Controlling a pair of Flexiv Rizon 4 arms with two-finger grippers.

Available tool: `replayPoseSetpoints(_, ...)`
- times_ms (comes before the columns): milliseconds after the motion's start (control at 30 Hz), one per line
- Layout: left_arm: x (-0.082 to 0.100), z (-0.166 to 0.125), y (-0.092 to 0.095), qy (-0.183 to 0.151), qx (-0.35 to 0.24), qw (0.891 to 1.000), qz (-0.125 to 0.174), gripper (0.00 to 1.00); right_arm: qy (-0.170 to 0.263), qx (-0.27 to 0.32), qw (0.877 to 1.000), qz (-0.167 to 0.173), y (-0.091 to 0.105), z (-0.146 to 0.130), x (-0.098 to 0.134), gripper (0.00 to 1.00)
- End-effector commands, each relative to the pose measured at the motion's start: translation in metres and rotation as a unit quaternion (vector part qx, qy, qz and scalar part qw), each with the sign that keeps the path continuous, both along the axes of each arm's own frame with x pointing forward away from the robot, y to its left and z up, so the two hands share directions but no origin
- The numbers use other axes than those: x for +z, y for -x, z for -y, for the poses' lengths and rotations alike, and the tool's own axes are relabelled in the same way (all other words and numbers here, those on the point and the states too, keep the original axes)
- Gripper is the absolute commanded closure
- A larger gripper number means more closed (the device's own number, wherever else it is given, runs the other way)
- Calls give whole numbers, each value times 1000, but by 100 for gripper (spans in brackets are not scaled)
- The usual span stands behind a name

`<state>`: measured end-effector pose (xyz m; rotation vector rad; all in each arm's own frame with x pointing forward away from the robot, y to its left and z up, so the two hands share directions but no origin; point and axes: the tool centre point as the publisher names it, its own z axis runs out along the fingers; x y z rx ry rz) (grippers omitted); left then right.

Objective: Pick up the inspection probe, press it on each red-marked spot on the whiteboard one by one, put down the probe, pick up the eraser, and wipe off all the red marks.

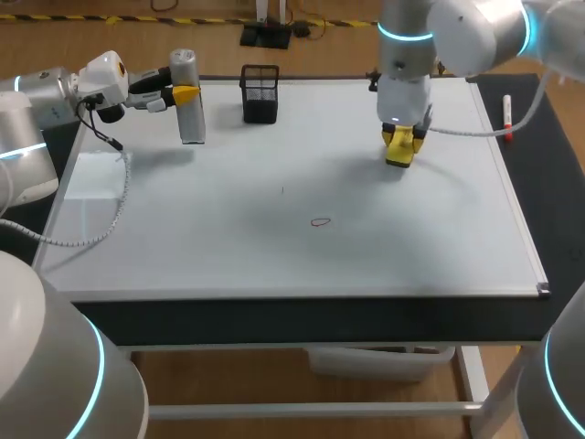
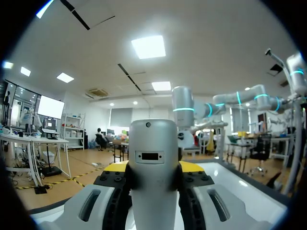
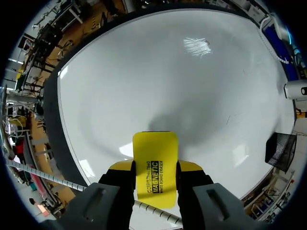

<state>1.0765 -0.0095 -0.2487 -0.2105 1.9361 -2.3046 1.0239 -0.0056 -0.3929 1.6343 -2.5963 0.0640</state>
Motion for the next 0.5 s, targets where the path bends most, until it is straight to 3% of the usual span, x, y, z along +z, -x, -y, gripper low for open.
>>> replayPoseSetpoints(33,2,1,1,-1,2,1000,0,100,-3,-5,1000,3,4,12,3,100)
replayPoseSetpoints(500,2,1,1,-1,2,1000,0,100,-11,-25,1000,3,5,20,6,100)
